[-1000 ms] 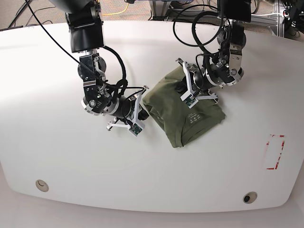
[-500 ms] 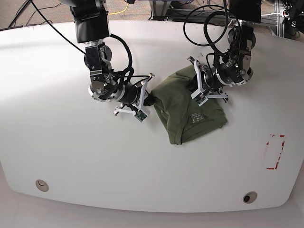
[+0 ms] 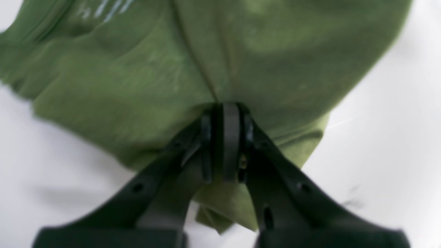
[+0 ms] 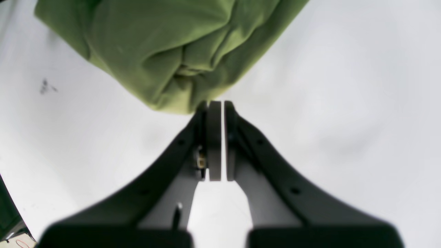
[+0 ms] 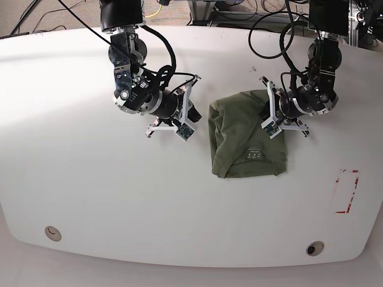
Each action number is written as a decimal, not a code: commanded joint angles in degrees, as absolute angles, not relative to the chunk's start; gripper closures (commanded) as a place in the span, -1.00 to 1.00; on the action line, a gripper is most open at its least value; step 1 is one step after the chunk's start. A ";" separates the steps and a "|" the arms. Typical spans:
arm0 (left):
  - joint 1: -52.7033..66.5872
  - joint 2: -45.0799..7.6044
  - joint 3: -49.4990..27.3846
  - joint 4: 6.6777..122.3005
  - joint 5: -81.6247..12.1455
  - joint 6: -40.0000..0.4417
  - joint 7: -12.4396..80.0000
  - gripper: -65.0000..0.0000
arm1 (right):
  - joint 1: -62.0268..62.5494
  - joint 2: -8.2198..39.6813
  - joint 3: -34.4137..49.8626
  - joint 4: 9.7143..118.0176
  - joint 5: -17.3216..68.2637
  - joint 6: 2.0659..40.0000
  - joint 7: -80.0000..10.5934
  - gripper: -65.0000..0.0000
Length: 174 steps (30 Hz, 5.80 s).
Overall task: Layout the t-shirt on the table in an organized manner, then fold the t-shirt properly
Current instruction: 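Carry the folded shirt with the left gripper to the table's edge, then release the shirt and lift the left gripper away from it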
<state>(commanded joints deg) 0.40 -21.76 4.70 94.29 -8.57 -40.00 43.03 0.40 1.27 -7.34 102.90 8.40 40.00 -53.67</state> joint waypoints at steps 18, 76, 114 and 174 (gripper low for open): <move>-4.79 -12.35 -4.35 102.11 -8.13 -40.00 43.03 0.93 | 1.27 2.95 -7.25 106.59 8.40 40.00 -54.81 0.96; 12.53 -25.63 -17.71 73.10 -18.77 -27.38 8.75 0.93 | -1.19 4.53 -2.51 110.73 8.75 40.00 -54.81 0.96; 15.34 -15.34 -33.01 85.32 -13.67 -38.55 28.62 0.93 | -1.10 5.67 -2.86 113.10 8.84 40.00 -57.54 0.96; 13.32 -2.51 -27.82 103.08 -0.75 -38.29 7.69 0.93 | -9.63 9.19 0.48 111.16 -3.30 38.64 -19.47 0.98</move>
<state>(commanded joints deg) 13.32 -2.51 -27.82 103.08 -0.75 -38.29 7.69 -9.63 9.19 0.48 111.16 -3.30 38.64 -19.47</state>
